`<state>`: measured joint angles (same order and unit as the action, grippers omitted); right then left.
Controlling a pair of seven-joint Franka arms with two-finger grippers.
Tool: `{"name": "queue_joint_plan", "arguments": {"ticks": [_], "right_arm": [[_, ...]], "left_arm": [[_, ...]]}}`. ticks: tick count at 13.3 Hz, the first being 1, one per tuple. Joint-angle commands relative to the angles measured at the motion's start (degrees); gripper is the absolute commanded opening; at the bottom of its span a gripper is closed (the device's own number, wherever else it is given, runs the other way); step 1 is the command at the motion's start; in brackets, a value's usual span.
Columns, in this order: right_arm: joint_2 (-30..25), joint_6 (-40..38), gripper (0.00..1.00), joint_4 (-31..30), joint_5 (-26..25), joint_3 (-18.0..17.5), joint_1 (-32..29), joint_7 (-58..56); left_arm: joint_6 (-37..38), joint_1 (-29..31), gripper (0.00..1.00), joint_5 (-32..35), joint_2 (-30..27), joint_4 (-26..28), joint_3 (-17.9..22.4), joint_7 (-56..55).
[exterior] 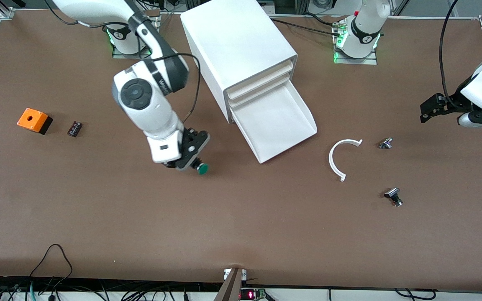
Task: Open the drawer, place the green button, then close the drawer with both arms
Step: 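Lift the green button with the right gripper and carry it over the drawer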
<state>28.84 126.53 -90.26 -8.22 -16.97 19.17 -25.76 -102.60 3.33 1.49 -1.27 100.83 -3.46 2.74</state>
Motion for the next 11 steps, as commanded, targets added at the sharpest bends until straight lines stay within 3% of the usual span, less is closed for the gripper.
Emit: {"name": "queue_joint_plan", "arguments": {"ticks": [1,5,11], "right_arm": [[2.7,-4.1,0.2,5.5,-2.8,-0.7,3.1,-3.1],[9.0,-11.5,0.2,15.6,-7.3,-0.3,11.7,-7.0],[12.0,-11.0,0.22,16.5,-8.0,0.5,18.2,-14.5]], "left_arm": [[1.0,-0.4,1.0,1.2,0.4,-1.1,0.3,-0.5],[1.1,-0.4,1.0,1.2,0.4,-1.1,0.3,-0.8],[1.1,-0.4,1.0,1.2,0.4,-1.2,0.3,-0.8]]}}
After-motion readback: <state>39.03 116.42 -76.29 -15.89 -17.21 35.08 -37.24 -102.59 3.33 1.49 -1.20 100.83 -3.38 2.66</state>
